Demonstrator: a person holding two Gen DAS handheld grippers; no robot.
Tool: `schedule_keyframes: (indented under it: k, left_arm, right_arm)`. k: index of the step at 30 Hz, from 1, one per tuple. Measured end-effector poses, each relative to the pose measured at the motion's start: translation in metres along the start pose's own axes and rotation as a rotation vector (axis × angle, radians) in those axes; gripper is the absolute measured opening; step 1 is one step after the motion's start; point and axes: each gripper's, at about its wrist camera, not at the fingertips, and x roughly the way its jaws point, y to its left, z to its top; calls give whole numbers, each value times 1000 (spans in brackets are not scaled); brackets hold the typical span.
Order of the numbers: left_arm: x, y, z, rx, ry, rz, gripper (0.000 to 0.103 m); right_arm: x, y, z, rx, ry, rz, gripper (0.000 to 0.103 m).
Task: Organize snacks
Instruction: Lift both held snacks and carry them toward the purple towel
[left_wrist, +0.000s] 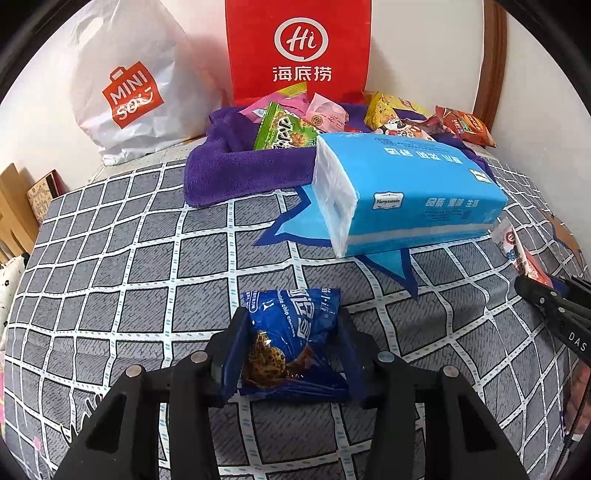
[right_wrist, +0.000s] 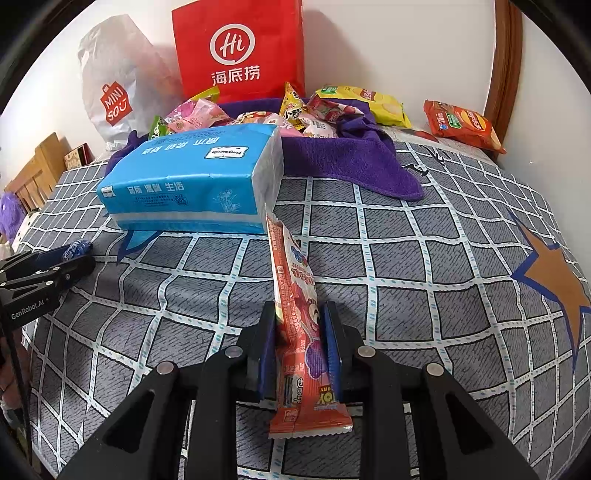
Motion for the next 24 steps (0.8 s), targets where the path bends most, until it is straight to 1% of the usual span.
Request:
schedule_keyframes:
  k: [5,10,14,16,18,22,24]
  left_arm:
    - [0,0,0,-1,0,-2,44]
    - [0,0,0,1,-1,1,44]
    - [-1,0,1,3,-2,-2,41]
    - [-2,1,1,9,1,0,41]
    - [-6,1,0,23,15,2,40]
    - [-23,5,3,6,11,-47,40]
    - [-31,6,7,-5,-1,-72,40]
  right_arm:
    - [0,2,0,-9,0,-10,25]
    - [-1,0,0,4,-4,3,24]
    - [-1,-1,0,9,-5,5,23]
    - [-2,-4,0,22,-8,18,22]
    - [-4,-7,1,37,-6,4,22]
    - [-19,-11,1,84,-23,10,22]
    - [-28,-9,2,83,-35,2,22]
